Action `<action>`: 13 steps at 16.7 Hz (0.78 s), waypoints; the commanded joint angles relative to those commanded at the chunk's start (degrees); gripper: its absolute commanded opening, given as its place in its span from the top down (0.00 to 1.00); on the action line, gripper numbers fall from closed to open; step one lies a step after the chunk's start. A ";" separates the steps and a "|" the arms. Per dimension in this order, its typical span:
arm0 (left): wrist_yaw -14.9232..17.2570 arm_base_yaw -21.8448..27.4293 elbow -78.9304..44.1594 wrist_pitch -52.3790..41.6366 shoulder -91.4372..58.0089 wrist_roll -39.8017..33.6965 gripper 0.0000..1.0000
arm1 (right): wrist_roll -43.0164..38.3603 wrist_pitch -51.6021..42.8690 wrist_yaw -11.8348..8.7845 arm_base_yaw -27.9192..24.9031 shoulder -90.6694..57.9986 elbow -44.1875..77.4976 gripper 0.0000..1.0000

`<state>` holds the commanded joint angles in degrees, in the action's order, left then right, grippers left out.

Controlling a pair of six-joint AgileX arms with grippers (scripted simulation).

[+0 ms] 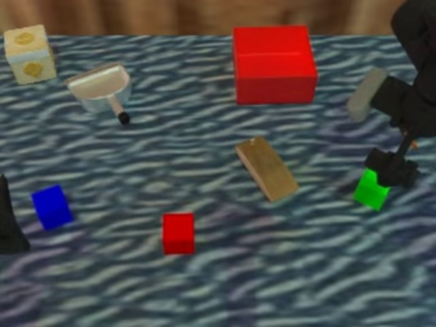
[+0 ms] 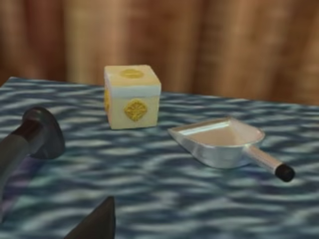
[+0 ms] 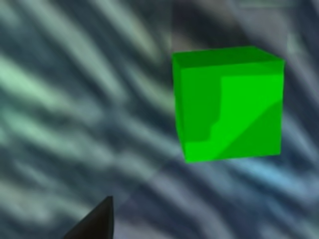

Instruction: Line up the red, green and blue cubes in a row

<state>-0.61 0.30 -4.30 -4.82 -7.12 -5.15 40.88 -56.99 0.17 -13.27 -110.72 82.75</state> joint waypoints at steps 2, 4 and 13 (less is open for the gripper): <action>0.34 -0.90 2.60 2.80 4.20 2.93 0.00 | 1.92 -2.40 -0.03 -0.63 -5.08 4.20 0.00; 0.56 -1.37 4.03 4.48 6.56 4.76 0.00 | 3.02 -3.72 -0.05 -1.00 -7.74 6.64 0.00; 0.61 -1.45 4.30 4.82 7.12 5.15 0.00 | 3.29 -1.58 -0.04 -0.97 -9.21 5.55 0.00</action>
<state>0.00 -1.15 0.00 0.00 0.00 0.00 44.18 -58.57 0.12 -14.23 -119.93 88.31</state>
